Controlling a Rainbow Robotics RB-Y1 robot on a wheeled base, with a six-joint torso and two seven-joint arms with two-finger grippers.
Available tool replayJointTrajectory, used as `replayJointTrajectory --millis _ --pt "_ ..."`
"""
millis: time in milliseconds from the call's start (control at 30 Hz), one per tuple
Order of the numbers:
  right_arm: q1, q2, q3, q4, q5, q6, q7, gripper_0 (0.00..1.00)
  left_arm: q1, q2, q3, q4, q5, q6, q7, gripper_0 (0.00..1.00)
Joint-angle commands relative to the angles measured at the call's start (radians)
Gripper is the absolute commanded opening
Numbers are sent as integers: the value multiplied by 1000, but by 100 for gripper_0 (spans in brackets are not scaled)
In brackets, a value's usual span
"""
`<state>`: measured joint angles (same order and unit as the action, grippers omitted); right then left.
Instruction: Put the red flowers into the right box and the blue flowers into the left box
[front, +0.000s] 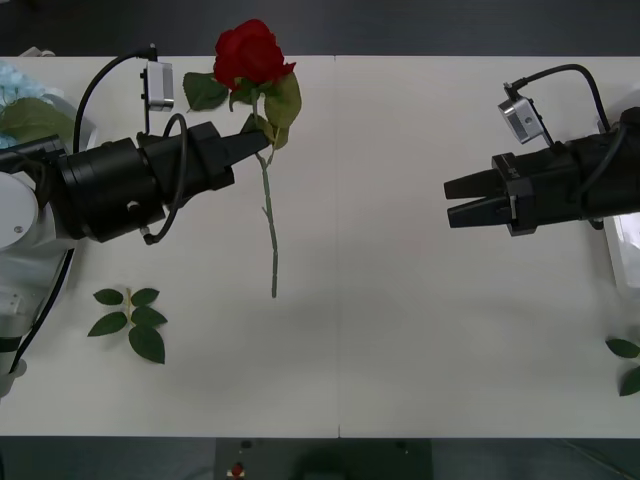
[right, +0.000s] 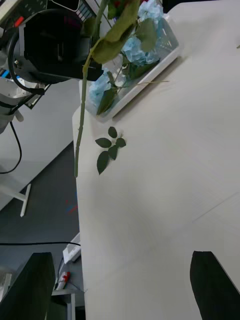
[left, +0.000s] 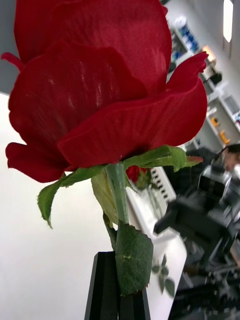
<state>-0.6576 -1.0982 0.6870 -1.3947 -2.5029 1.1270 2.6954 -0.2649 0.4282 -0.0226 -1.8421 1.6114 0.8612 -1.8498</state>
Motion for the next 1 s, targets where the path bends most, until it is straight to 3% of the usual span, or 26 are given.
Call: replayJointTrajectory --millis 33,367,767,1000 --pt "110 64 -113 -41 1 5 10 78 -70 -69 -23 -26 7 -85 -34 0" --pt "316 294 -362 -70 182 5 10 78 -135 -278 7 61 -150 -110 -32 0" --pt "343 541 -494 -53 340 -35 10 78 -135 -411 -5 99 -300 -110 -28 0" --pt "342 646 -512 -50 397 -116 10 78 -135 -424 -10 104 -326 -110 -20 0"
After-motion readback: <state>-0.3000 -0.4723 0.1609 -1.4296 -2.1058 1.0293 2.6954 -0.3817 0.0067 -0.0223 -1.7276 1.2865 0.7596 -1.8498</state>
